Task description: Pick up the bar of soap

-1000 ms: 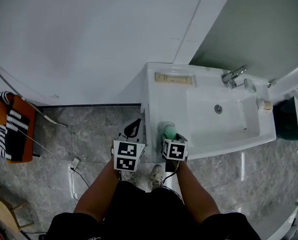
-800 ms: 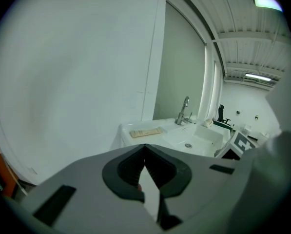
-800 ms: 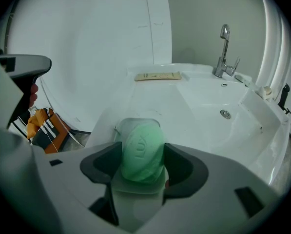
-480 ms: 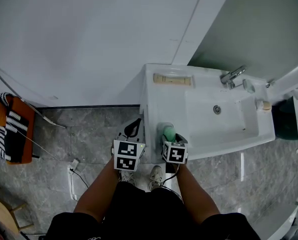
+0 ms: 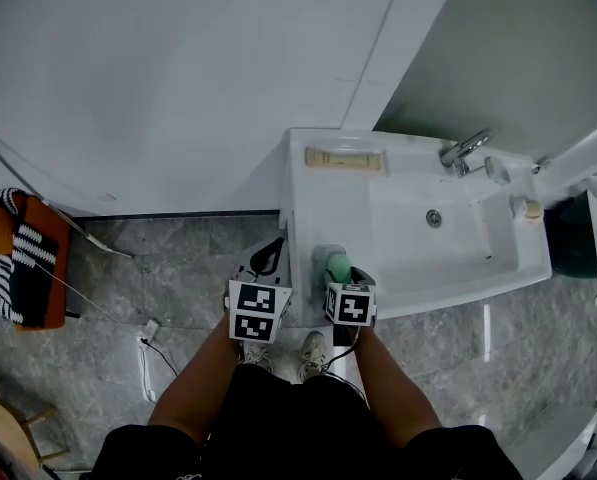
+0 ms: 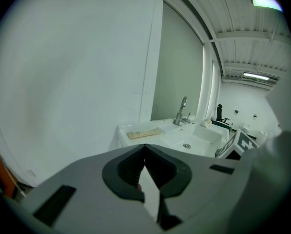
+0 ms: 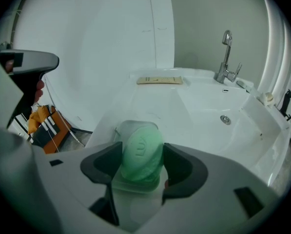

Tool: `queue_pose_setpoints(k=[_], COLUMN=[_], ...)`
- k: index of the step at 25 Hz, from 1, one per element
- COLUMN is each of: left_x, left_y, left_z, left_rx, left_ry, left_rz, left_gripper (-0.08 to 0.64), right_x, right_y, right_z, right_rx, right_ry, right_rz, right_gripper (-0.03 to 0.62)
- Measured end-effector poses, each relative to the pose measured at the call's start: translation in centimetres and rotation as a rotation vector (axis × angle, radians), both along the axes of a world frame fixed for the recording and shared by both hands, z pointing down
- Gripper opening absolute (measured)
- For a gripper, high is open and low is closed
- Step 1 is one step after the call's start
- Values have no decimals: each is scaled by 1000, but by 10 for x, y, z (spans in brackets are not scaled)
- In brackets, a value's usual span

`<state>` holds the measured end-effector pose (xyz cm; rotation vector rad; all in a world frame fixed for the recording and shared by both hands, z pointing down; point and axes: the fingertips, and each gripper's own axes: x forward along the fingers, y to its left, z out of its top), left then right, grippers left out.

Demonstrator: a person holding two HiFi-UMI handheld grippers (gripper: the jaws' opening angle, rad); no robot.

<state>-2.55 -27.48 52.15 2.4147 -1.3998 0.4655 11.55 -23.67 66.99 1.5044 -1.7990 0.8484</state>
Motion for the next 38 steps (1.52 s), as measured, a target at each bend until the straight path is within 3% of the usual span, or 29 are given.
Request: queue_pose_setpoints(k=[7, 15, 31, 38], left_x=[0, 0, 2, 4], left_y=[0, -1, 0, 4], left_z=[2, 1, -3, -7], left_rx=[-2, -2, 8, 18], left_ry=[-1, 1, -5, -8], left_rz=[0, 0, 9, 14], left_gripper=[-2, -2, -2, -2], right_x=[-1, -2, 1, 1], right_y=[2, 3, 0, 2], right_z=[7, 11, -3, -8], right_rx=[-26, -130, 20, 33], right_ry=[46, 31, 0, -31], right_rz=[-17, -19, -5, 8], right_gripper=[279, 281, 286, 285])
